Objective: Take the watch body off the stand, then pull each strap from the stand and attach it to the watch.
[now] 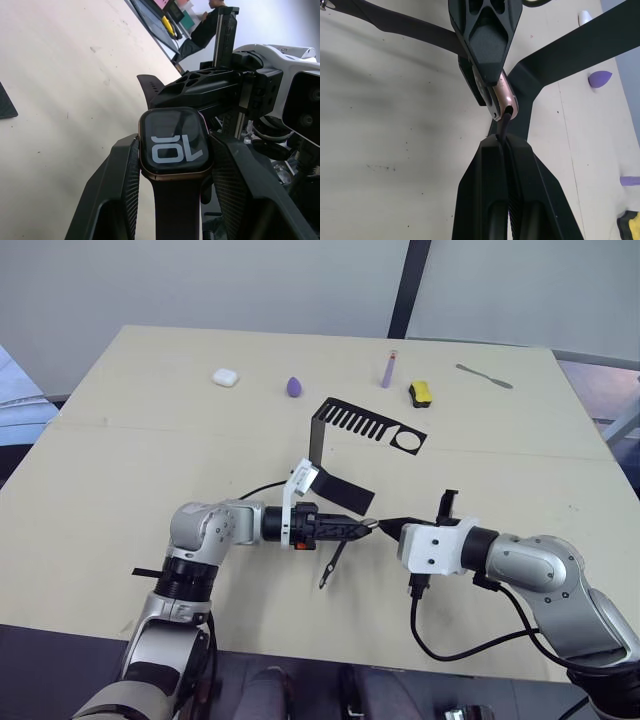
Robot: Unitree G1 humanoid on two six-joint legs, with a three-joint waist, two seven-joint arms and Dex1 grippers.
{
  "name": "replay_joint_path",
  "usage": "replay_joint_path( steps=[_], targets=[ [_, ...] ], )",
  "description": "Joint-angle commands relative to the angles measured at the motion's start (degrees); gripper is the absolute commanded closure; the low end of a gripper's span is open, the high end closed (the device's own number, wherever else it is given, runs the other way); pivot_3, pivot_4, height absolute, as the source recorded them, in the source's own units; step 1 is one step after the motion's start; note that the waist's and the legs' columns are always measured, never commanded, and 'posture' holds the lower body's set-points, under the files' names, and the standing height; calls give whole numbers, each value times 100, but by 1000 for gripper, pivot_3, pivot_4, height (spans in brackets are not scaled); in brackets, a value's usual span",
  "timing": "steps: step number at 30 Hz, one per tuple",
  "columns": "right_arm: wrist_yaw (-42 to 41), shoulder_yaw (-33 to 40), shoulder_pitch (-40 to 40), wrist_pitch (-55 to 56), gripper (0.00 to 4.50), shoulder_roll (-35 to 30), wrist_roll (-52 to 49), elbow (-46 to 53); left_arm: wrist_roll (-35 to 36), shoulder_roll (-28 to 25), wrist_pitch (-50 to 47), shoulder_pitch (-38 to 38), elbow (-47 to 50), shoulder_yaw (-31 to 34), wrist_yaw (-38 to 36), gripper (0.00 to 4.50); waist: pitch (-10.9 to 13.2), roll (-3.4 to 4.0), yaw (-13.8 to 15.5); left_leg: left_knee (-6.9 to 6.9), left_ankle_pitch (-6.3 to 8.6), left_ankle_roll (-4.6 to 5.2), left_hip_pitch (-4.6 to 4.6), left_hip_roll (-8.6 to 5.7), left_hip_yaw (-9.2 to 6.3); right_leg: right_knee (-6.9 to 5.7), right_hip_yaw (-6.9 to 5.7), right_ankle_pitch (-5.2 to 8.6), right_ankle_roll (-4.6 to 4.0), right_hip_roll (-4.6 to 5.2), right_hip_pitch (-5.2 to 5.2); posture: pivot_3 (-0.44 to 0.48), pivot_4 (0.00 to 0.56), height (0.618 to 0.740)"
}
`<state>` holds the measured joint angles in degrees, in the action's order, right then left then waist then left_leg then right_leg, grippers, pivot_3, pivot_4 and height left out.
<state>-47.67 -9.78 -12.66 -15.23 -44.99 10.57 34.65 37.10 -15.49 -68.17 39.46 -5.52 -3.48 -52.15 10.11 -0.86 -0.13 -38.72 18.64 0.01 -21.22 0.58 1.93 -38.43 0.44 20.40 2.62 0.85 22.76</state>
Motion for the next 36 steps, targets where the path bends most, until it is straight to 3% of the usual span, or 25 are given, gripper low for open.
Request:
replay_joint_path(
  steps=[1, 36],
  targets=[
    [21, 72, -109, 101, 4500, 62, -91, 165, 253, 168, -1, 109, 176, -98, -102, 2921, 0, 0, 0, 0, 0, 0, 0, 0, 0, 0, 0, 0, 0, 0, 0, 0, 150, 740],
    [69, 83, -9, 132, 4500, 78, -56, 170, 231, 180, 22, 146, 129, -106, -126, 2921, 0, 0, 0, 0, 0, 0, 0, 0, 0, 0, 0, 0, 0, 0, 0, 0, 150, 740]
  ],
)
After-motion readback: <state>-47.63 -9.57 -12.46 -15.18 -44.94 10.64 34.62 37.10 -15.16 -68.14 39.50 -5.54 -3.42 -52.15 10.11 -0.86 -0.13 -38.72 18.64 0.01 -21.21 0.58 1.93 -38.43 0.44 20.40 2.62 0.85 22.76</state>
